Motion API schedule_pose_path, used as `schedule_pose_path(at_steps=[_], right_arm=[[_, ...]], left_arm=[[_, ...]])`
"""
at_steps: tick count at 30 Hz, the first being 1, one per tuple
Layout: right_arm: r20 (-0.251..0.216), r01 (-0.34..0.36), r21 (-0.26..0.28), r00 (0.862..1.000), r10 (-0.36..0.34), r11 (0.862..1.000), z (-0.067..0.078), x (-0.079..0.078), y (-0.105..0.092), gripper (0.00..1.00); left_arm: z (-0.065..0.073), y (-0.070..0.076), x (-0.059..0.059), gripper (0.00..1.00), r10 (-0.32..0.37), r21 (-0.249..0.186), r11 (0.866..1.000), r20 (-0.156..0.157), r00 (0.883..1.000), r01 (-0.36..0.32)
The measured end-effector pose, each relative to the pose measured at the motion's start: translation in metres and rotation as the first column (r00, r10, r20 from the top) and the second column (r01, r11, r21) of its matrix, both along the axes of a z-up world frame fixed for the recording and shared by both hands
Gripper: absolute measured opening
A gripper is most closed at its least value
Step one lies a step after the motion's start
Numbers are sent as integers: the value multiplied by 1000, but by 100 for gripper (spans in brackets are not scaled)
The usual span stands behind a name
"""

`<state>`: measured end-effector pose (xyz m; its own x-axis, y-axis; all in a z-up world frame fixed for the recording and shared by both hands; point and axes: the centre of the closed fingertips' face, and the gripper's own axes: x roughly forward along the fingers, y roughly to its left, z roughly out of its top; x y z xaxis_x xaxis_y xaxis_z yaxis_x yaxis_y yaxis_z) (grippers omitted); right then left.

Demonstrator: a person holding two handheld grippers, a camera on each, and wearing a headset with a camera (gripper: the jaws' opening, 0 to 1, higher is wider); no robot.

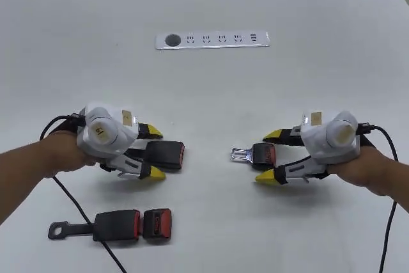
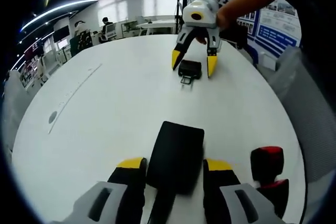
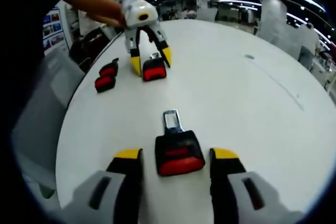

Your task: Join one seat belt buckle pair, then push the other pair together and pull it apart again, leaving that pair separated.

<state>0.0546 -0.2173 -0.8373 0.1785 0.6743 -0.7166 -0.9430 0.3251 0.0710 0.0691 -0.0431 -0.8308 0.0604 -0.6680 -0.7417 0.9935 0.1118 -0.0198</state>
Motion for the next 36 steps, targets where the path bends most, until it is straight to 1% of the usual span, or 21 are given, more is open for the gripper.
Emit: schedule_pose_path(at_steps=[2,3,5,6,7,8,10,11,15,17,19,24,32,36], right_arm=[[2,4,-2,1000,-4,1000,0,1,-1,48],[23,-16,-16,1000,17,1000,-1,2,-3,47],[29,-20,-18,999,21,1000,-1,2,-2,43],[34,-26,-29,999,27,999,-1,1,-3,41],[51,-42,-39,998,44,998,0,1,-2,38],[54,-55,-33,997,57,998,0,-1,-1,37],[59,-61,-29,996,63,998,0,3,-3,37],[60,-62,-25,996,63,998,1,2,-3,36],[63,-57,26,996,55,998,3,2,-3,36],[72,-65,38,996,62,997,2,1,-5,36],[63,-49,74,997,44,996,2,2,-5,36],[67,-31,106,997,24,994,4,2,-2,35],[71,-25,122,997,17,992,3,5,-1,35],[71,-9,138,998,-1,990,3,7,5,36]], left_arm=[[1,0,1,43,7,0,1000,1,1000,-7],[2,0,1,42,7,0,1000,1,1000,-7],[3,1,1,41,6,3,1000,4,1000,-6],[2,1,1,41,6,4,1000,5,1000,-6],[3,1,0,40,8,5,1000,11,1000,-8],[3,2,0,40,14,6,1000,8,1000,-14],[3,2,-2,40,18,3,1000,10,1000,-18],[3,3,-3,39,21,1,1000,11,1000,-21],[3,3,-3,38,33,-2,999,10,999,-33],[2,3,-3,38,36,1,999,9,999,-36],[1,3,-2,38,37,4,999,7,999,-37],[-2,5,0,38,38,8,999,4,999,-38],[-5,5,2,38,40,10,999,-4,999,-40],[-6,6,2,37,40,9,999,-3,999,-40]])
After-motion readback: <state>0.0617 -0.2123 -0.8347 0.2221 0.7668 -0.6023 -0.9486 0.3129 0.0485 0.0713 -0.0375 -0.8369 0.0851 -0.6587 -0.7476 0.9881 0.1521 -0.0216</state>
